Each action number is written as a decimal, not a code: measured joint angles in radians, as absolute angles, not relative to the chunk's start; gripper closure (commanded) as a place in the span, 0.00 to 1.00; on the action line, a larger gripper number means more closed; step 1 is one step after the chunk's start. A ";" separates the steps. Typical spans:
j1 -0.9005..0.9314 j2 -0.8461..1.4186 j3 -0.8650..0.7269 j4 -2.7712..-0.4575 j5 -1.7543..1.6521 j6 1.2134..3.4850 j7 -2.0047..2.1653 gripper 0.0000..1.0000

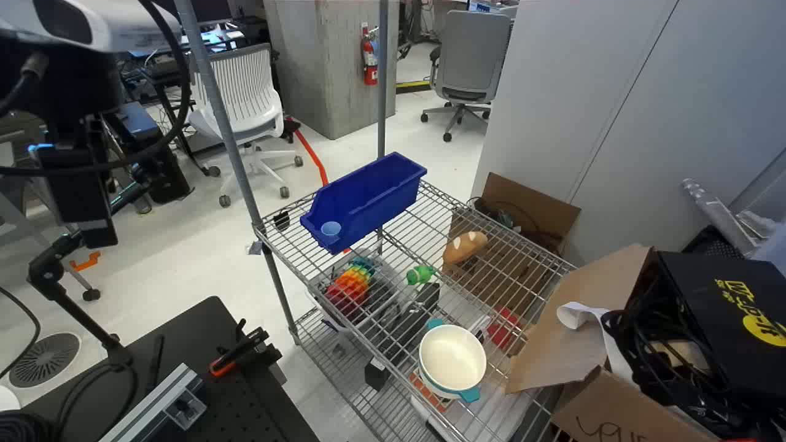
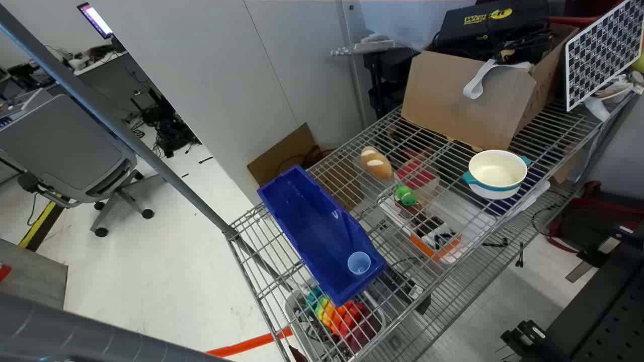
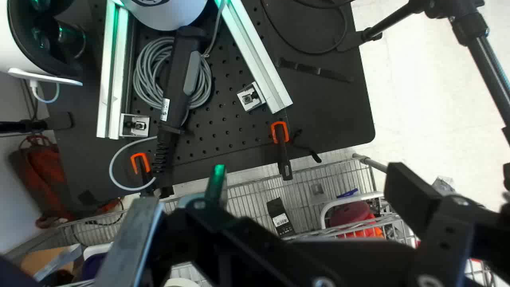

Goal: Pick up the green toy and put it in the white bowl.

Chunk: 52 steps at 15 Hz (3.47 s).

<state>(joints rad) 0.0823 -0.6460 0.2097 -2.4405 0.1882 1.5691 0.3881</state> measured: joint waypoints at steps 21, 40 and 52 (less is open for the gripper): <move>0.049 -0.563 0.214 -2.442 0.120 1.732 0.389 0.00; 0.058 0.570 0.046 -1.716 0.019 2.256 0.462 0.00; 0.142 1.134 -0.063 -1.118 0.018 2.132 0.472 0.26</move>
<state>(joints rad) 0.1423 1.1338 -0.0628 -1.1177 0.0181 2.1323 0.4723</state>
